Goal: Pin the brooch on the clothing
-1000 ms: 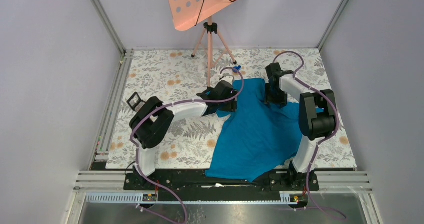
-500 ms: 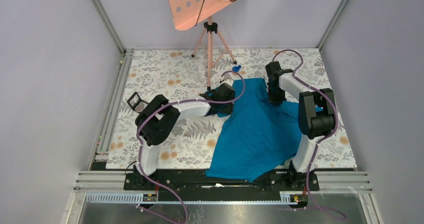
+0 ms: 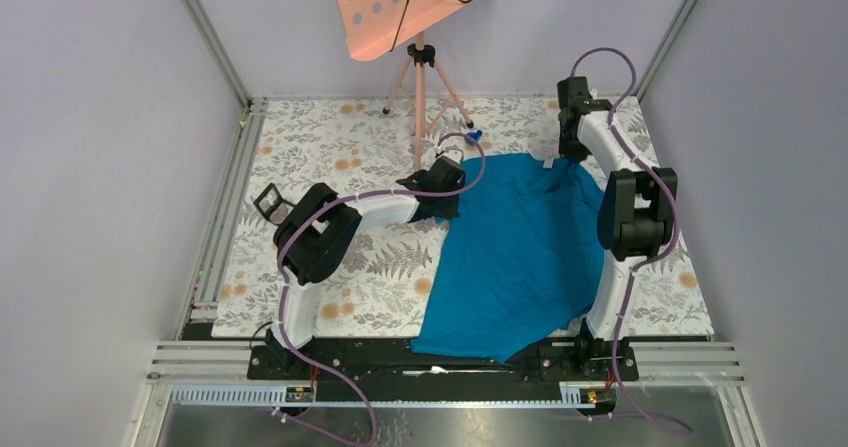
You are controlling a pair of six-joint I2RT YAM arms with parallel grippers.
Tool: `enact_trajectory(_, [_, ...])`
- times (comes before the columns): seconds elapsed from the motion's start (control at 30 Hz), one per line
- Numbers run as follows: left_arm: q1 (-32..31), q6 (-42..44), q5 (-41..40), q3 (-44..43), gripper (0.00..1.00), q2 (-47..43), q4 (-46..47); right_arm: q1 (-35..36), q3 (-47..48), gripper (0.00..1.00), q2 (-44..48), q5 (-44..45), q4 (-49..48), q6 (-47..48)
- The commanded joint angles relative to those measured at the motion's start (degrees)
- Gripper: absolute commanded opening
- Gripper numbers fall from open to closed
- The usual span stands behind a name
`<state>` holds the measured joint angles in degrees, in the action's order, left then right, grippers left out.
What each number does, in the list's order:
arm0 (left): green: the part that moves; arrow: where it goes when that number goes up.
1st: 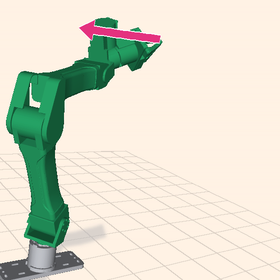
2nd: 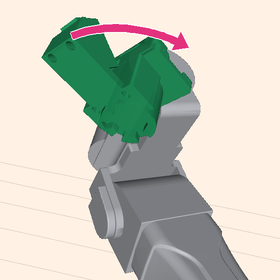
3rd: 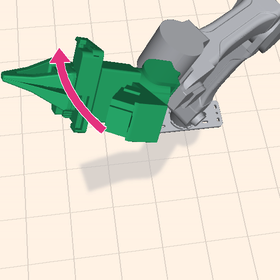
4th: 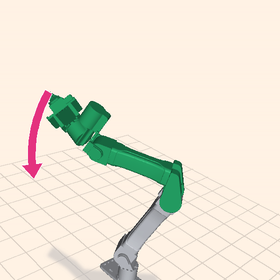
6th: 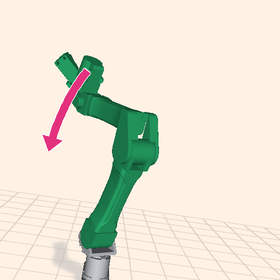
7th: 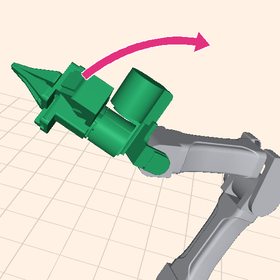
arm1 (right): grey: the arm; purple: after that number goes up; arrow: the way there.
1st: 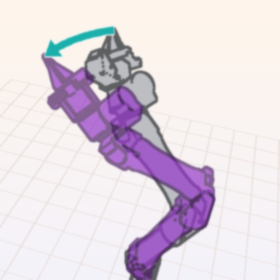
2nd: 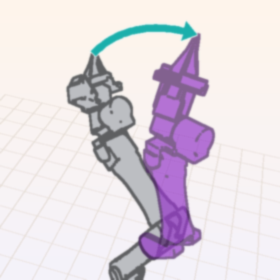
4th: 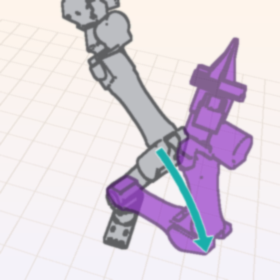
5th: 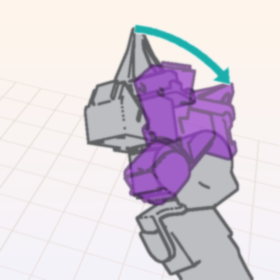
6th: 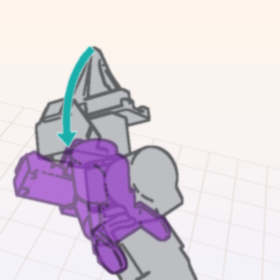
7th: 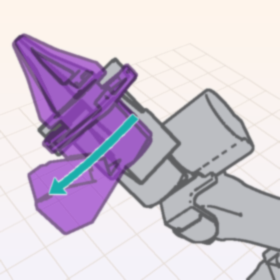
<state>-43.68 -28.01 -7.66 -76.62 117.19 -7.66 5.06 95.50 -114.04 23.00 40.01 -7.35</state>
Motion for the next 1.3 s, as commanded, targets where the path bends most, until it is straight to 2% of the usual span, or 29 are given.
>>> enact_trajectory(0.0, [1.5, 2.0, 0.2, -1.5, 0.00, -1.5, 0.0, -2.5, 9.8, 0.00, -8.0, 0.4, 1.1, 3.1])
enact_trajectory(0.43, [4.5, 4.1, -1.1, -1.9, 0.00, -4.4, -1.1, -4.5, 40.5, 0.01, -27.3, 3.0, 10.3, 7.1])
enact_trajectory(0.47, [4.7, 4.4, -1.3, -2.2, 0.00, -4.7, -1.1, -4.4, 41.3, 0.05, -27.6, 2.3, 10.3, 7.0])
enact_trajectory(0.53, [4.9, 5.1, -1.1, -2.6, 0.03, -5.0, -1.0, -4.5, 42.2, 0.29, -27.5, 0.9, 10.1, 8.9])
enact_trajectory(0.63, [4.9, 5.9, -1.1, -3.3, 0.21, -5.7, -1.0, -4.4, 41.5, 0.54, -25.9, 0.6, 10.5, 8.7])
enact_trajectory(0.67, [5.0, 6.0, -1.1, -3.4, 0.24, -6.2, -1.1, -4.5, 40.6, 0.60, -24.9, 0.6, 10.8, 8.4])
enact_trajectory(0.77, [5.0, 5.9, -0.9, -3.3, 0.40, -8.1, -0.8, -4.4, 35.4, 0.71, -19.1, -0.3, 11.0, 7.7])
enact_trajectory(0.87, [5.0, 5.9, -0.5, -3.4, 0.63, -9.5, 0.3, -4.5, 26.3, 0.80, -11.4, -2.0, 9.7, 4.3])
enact_trajectory(0.9, [5.1, 6.3, -0.5, -4.3, 0.68, -9.3, 0.1, -4.5, 22.4, 0.82, -8.6, -2.6, 8.6, 3.5])
enact_trajectory(1.07, [5.8, 8.6, -0.8, -12.2, 0.70, -3.3, -4.0, -4.7, -0.1, 0.85, 5.9, -8.3, 1.7, -0.8])
enact_trajectory(1.27, [6.7, 9.5, 0.0, -23.9, 0.63, 7.0, -9.1, -4.7, -15.8, 0.85, 18.0, -11.9, -0.2, -4.6])
